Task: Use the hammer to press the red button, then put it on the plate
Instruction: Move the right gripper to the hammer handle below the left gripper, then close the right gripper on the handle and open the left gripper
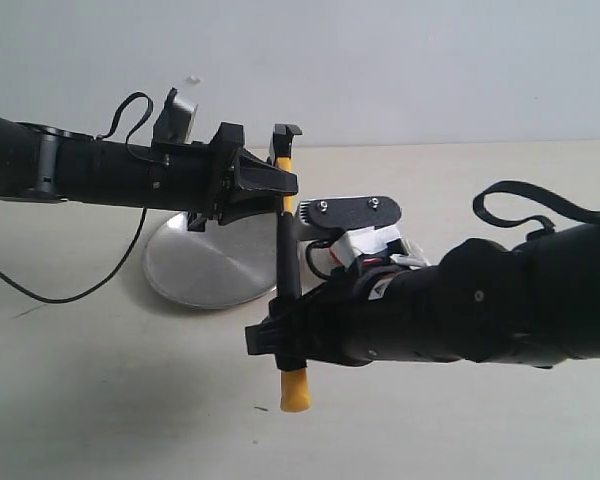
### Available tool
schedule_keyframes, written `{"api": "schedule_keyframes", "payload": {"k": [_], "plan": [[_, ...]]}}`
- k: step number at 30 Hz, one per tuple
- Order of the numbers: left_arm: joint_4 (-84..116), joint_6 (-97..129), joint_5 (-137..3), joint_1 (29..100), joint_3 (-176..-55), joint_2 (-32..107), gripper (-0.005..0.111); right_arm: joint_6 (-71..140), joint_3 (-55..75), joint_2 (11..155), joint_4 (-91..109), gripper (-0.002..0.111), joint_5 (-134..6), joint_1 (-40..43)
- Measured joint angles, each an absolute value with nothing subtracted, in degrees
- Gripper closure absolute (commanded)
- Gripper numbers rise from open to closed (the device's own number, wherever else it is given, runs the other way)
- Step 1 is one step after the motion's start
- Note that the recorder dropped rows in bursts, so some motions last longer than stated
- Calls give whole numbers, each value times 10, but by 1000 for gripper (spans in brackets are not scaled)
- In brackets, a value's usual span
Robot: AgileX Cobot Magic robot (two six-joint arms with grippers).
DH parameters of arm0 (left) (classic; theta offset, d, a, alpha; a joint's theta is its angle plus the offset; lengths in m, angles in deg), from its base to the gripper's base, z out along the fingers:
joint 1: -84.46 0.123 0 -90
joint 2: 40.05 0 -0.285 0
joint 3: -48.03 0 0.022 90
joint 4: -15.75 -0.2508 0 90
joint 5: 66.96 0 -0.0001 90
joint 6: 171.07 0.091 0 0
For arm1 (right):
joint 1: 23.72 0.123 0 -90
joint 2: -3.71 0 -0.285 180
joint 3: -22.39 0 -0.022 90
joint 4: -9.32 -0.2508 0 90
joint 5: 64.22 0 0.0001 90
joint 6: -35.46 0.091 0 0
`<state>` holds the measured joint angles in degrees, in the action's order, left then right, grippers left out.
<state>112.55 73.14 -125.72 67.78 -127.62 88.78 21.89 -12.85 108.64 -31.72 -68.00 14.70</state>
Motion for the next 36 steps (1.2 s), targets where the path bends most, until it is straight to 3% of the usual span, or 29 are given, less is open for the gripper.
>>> {"api": "schedule_keyframes", "payload": {"k": [8, 15, 17, 22, 25, 34, 36], "plan": [[1126, 731, -1258, 678, -1276, 888, 107, 220, -70, 1126, -317, 39, -642, 147], [1126, 731, -1263, 678, -1276, 888, 107, 225, -67, 1131, -321, 48, -642, 147], [1126, 731, -1266, 678, -1276, 888, 107, 227, -67, 1135, -321, 56, -642, 147], [1126, 734, -1274, 678, -1276, 882, 107, 231, -67, 1147, -324, 92, -634, 147], [1116, 739, -1277, 679, -1276, 873, 107, 238, -67, 1151, -334, 108, -634, 145], [1106, 742, -1278, 681, -1276, 863, 106, 224, -67, 1151, -336, 108, -638, 145], [1104, 742, -1278, 681, -1276, 863, 100, 224, -67, 1151, -337, 108, -638, 145]]}}
